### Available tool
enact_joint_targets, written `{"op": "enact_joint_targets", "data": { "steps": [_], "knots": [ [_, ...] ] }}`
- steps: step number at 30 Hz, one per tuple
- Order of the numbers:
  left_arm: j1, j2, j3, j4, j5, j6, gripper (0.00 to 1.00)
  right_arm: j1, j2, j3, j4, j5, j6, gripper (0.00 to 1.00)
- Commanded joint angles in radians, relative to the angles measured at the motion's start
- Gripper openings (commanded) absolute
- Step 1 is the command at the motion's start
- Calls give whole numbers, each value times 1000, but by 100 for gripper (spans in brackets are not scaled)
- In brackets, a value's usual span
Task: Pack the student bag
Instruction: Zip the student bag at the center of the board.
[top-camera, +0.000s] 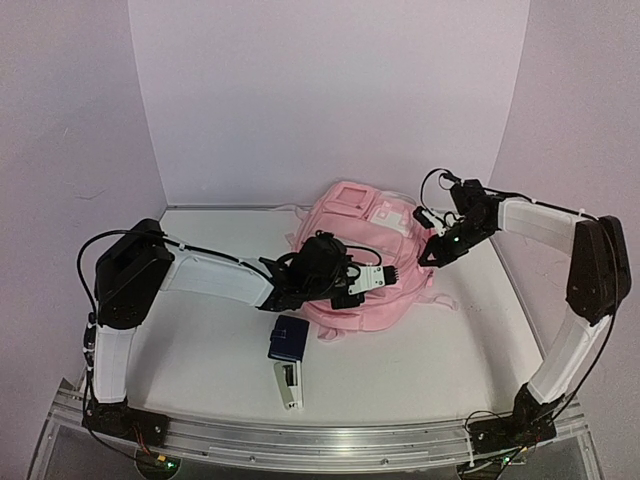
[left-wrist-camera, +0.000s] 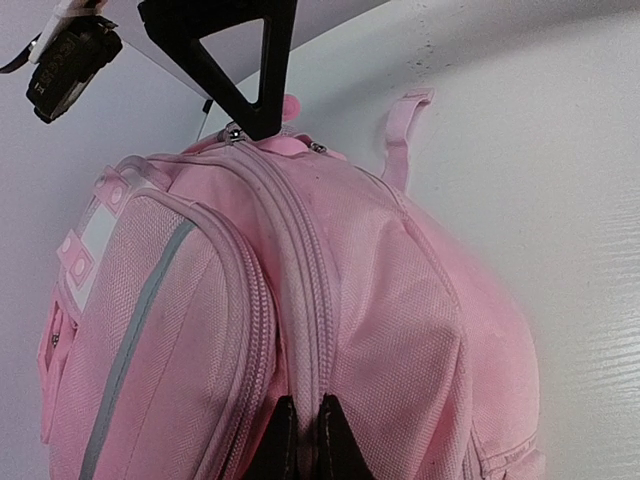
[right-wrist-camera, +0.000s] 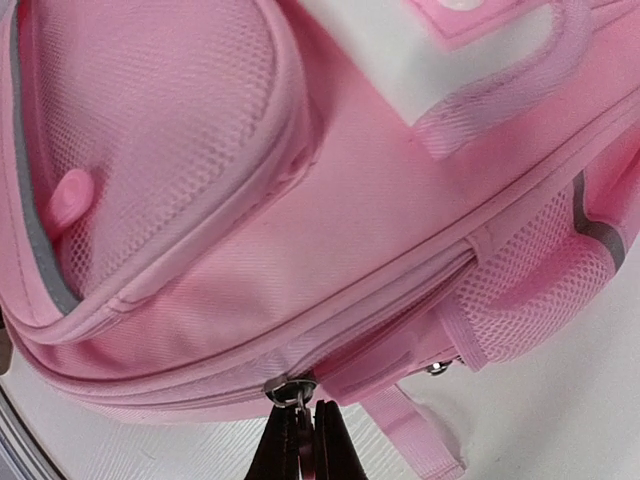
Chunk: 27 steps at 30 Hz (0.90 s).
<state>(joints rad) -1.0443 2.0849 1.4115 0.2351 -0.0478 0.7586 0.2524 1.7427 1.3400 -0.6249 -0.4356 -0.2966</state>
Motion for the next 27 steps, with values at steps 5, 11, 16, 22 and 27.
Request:
{"op": "enact_joint_targets", "data": {
  "steps": [5, 11, 16, 22, 27],
  "knots": [
    [8, -81, -28, -79, -3, -30, 0, -126, 68, 131, -5, 206, 15, 0],
    [9, -93, -49, -79, 0, -33, 0, -172, 125, 203, -4, 228, 36, 0],
    [9, -88, -49, -77, -13, -40, 0, -189, 166, 237, -3, 241, 46, 0],
    [9, -98, 19, -163, -18, -170, 25, -191, 130, 205, -11, 163, 25, 0],
    [32, -153, 59, -256, 8, -374, 49, -192, 58, 193, -71, 32, 19, 17]
  ]
}}
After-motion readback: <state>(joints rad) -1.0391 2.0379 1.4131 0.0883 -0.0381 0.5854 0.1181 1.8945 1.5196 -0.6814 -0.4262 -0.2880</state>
